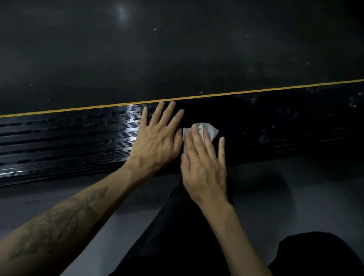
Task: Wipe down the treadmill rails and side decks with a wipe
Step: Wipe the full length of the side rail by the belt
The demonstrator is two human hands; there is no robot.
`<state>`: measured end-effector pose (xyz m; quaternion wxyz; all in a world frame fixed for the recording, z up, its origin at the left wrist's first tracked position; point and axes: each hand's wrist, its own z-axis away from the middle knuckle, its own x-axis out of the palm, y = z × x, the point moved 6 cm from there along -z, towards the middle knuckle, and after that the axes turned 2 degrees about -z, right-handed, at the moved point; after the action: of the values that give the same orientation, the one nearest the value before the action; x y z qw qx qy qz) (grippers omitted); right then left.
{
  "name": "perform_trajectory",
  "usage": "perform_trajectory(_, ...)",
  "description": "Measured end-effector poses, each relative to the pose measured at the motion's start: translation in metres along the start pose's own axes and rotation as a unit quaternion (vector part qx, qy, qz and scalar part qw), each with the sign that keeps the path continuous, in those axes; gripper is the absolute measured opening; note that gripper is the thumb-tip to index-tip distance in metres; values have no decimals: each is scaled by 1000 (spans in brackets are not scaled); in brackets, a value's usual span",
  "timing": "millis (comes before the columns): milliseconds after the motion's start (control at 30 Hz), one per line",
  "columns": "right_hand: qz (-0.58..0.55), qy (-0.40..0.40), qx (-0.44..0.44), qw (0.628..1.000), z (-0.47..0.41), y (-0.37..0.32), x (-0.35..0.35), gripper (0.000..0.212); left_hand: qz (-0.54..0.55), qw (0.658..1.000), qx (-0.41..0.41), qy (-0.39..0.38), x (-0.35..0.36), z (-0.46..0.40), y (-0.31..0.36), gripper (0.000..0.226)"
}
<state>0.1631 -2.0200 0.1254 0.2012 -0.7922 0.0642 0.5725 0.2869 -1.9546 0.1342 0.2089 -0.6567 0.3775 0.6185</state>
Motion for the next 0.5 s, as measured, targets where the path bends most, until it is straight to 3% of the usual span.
perform_trajectory(167,8,27,77,997,12,11,-9,61,-8,1000,-15,-2,0,-2,1,64)
perform_trajectory(367,-6,0,-1,1000,6,2,-1,57,-9,1000,-26,-7,0,-5,5,61)
perform_trajectory(500,-2,23,38,999,6,22,-9,55,-8,1000,-27,5,-1,-6,6,59)
